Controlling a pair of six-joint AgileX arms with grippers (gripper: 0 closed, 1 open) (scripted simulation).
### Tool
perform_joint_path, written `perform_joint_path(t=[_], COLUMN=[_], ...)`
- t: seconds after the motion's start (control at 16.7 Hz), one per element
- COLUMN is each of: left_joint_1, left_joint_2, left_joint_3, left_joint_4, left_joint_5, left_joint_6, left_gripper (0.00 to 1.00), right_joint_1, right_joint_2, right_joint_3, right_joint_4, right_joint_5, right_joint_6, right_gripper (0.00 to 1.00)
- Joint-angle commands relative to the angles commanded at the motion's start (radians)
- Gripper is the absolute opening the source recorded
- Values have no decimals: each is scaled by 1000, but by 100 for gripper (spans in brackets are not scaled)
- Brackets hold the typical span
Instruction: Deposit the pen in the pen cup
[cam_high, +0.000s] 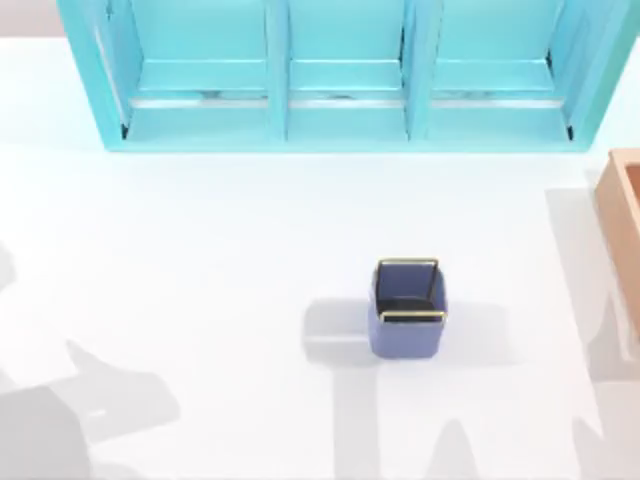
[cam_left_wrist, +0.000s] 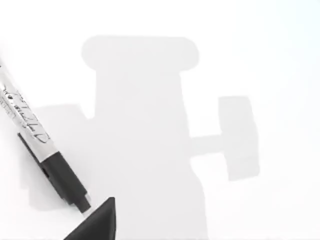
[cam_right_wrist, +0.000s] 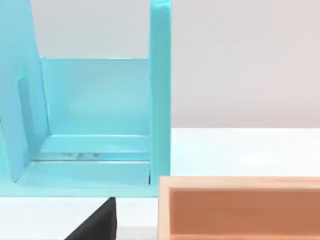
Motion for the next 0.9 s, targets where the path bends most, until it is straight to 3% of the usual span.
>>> perform_joint_path(t=[0.42, 0.9], left_joint_1=[270, 335], left_joint_2=[544, 660], left_joint_3=[325, 399], left_joint_4=[-221, -281], left_joint_5=[168, 204], left_joint_6=[-54, -69], left_gripper=[100, 100], right_joint_1=[0, 0], right_joint_2=[0, 0], right_joint_3=[0, 0], right_joint_4=[0, 0], right_joint_5=[0, 0], right_joint_6=[0, 0], right_gripper=[100, 100])
